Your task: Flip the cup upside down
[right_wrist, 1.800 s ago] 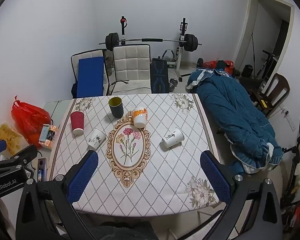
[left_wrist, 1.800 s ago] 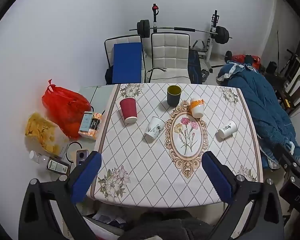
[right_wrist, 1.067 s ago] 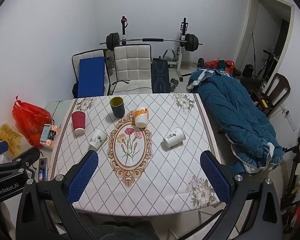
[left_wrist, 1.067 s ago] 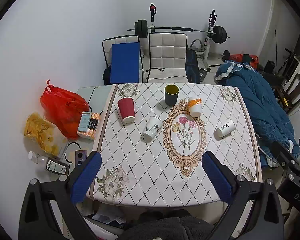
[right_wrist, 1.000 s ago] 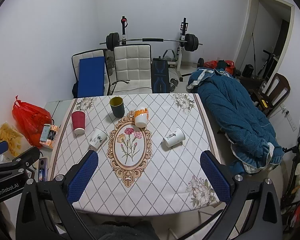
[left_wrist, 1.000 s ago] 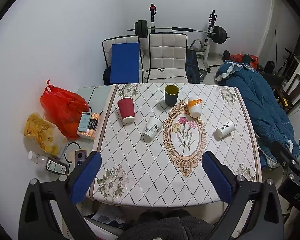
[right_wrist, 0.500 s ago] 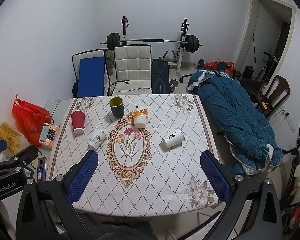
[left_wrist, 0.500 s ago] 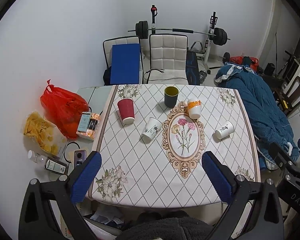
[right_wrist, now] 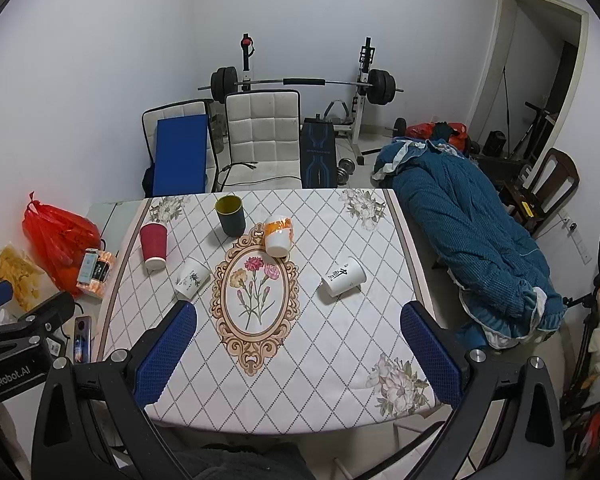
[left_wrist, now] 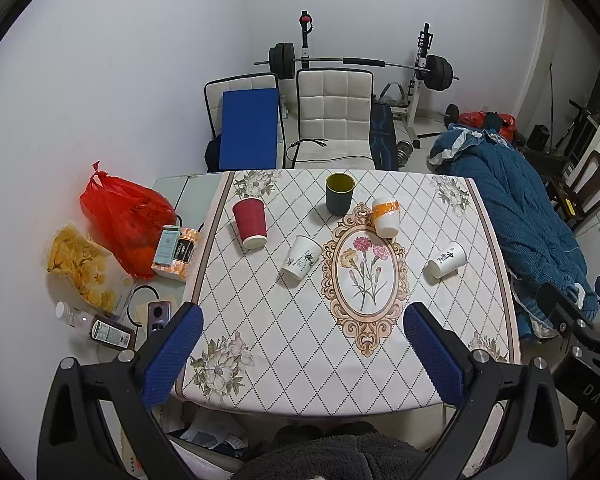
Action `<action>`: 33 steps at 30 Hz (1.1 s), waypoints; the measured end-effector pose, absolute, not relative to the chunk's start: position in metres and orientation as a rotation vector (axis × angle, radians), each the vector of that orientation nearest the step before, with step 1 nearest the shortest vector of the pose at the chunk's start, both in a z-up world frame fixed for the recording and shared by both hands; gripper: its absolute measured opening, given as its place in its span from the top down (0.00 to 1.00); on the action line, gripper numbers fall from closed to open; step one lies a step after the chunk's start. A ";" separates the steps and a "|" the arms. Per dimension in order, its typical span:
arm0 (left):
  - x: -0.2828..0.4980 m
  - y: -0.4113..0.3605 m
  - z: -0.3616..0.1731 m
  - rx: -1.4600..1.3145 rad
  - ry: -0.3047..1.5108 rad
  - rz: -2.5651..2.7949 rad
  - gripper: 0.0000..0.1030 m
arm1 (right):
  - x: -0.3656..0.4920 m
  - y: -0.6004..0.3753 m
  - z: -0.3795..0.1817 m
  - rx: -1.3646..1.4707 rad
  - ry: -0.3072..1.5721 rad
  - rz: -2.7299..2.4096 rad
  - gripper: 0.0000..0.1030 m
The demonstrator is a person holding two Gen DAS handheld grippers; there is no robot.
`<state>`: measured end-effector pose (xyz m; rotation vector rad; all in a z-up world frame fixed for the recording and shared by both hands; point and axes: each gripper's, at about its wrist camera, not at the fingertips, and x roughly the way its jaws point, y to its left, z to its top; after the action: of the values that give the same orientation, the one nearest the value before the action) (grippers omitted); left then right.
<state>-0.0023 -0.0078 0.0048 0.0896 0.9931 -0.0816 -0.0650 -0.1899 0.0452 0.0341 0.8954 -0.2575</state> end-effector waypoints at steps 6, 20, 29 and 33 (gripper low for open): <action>-0.002 -0.008 0.005 0.089 0.993 -0.081 0.00 | -0.066 -0.193 0.044 0.036 0.897 -0.256 0.00; -0.003 -0.008 0.005 0.091 0.992 -0.081 0.00 | -0.066 -0.192 0.044 0.038 0.895 -0.256 0.00; -0.003 -0.009 0.004 0.089 0.994 -0.082 0.00 | -0.065 -0.193 0.044 0.040 0.896 -0.255 0.00; -0.003 -0.009 0.004 0.090 0.993 -0.082 0.00 | -0.064 -0.193 0.044 0.042 0.895 -0.255 0.00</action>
<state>-0.0029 -0.0088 0.0039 0.0903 0.9928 -0.0825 -0.0644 -0.1932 0.0439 0.0422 0.8951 -0.2550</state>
